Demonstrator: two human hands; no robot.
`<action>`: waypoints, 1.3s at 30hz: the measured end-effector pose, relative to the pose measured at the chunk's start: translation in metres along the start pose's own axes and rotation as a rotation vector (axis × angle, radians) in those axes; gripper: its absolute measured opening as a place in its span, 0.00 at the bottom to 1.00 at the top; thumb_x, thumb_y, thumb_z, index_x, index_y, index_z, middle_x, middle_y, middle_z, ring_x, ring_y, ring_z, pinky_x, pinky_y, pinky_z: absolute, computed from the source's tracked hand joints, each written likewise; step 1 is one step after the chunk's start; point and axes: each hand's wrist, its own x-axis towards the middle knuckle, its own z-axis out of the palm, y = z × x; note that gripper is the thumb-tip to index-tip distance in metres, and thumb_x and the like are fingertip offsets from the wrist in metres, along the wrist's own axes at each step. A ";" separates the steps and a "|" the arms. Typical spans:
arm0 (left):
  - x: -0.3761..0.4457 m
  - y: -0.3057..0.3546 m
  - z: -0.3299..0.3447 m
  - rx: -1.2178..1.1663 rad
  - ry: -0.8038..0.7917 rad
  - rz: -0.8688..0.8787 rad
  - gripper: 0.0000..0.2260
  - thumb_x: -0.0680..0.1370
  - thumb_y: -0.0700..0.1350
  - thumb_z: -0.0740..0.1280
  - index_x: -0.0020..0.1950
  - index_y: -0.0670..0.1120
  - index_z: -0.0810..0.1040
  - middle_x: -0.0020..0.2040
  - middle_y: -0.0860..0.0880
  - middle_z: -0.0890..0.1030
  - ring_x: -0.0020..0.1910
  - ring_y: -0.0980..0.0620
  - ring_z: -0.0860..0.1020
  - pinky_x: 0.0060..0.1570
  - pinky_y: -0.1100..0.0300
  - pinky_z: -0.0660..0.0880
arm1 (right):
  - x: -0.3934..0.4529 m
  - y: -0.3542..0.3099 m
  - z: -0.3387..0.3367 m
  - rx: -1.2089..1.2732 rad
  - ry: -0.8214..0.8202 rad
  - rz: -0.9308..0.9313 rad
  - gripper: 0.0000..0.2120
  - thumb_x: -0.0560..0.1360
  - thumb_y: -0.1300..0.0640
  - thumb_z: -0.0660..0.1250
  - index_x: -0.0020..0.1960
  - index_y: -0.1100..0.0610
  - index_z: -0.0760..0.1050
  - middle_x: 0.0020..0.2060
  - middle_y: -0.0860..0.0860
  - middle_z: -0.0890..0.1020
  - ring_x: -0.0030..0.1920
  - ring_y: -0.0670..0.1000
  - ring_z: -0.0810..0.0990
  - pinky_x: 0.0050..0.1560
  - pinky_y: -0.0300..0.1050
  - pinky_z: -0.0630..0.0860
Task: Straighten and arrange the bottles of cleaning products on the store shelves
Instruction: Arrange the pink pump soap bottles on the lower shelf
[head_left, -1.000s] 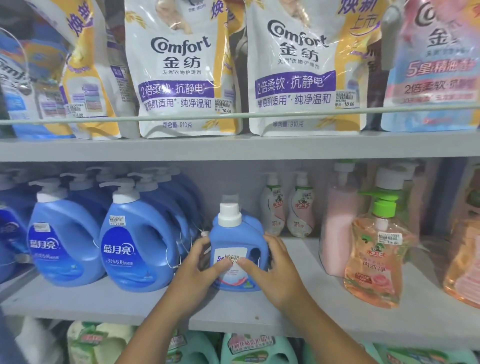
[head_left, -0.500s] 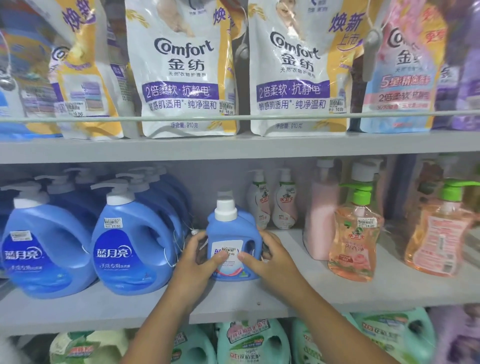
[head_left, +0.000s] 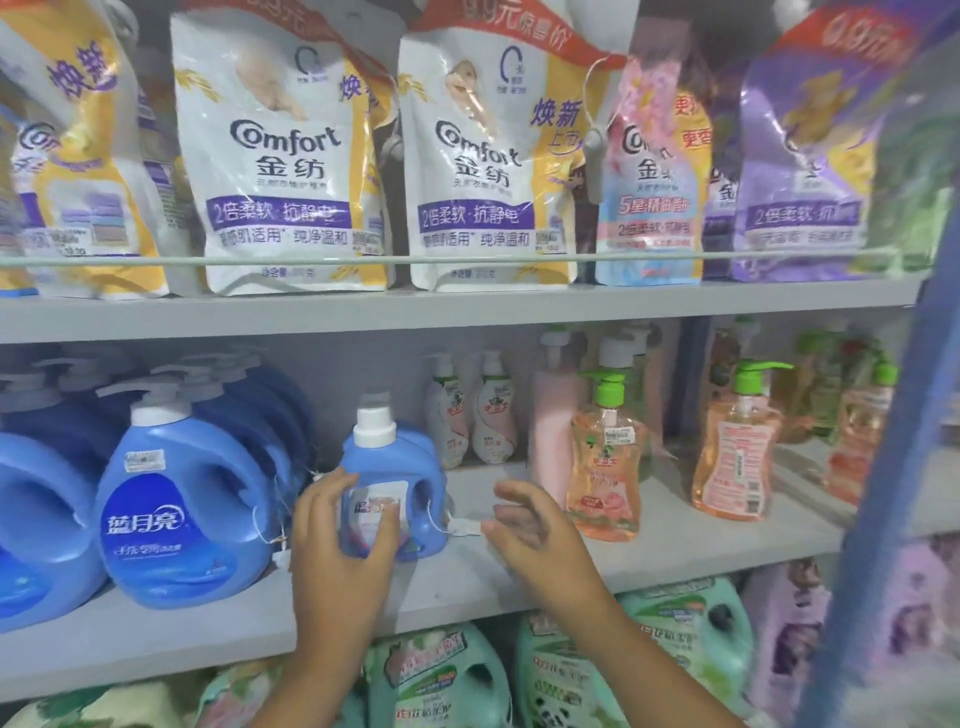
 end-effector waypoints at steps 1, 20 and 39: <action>-0.010 0.013 0.010 0.005 0.040 0.056 0.19 0.74 0.37 0.76 0.62 0.47 0.76 0.62 0.50 0.77 0.62 0.50 0.75 0.62 0.66 0.71 | -0.008 -0.003 -0.018 0.001 0.039 -0.013 0.17 0.76 0.54 0.76 0.63 0.44 0.77 0.60 0.42 0.82 0.58 0.42 0.82 0.63 0.47 0.80; -0.076 0.119 0.227 0.081 -0.163 -0.352 0.22 0.71 0.54 0.79 0.59 0.61 0.72 0.51 0.63 0.80 0.49 0.61 0.81 0.49 0.60 0.77 | 0.062 0.033 -0.263 -0.305 0.458 -0.026 0.46 0.64 0.43 0.80 0.76 0.50 0.62 0.64 0.52 0.74 0.65 0.58 0.75 0.63 0.60 0.77; -0.102 0.158 0.220 0.047 -0.237 -0.371 0.23 0.69 0.56 0.80 0.60 0.61 0.74 0.45 0.62 0.85 0.43 0.62 0.82 0.42 0.58 0.78 | 0.014 0.010 -0.262 -0.260 0.207 0.034 0.25 0.67 0.48 0.81 0.58 0.44 0.73 0.46 0.41 0.85 0.44 0.36 0.83 0.45 0.38 0.79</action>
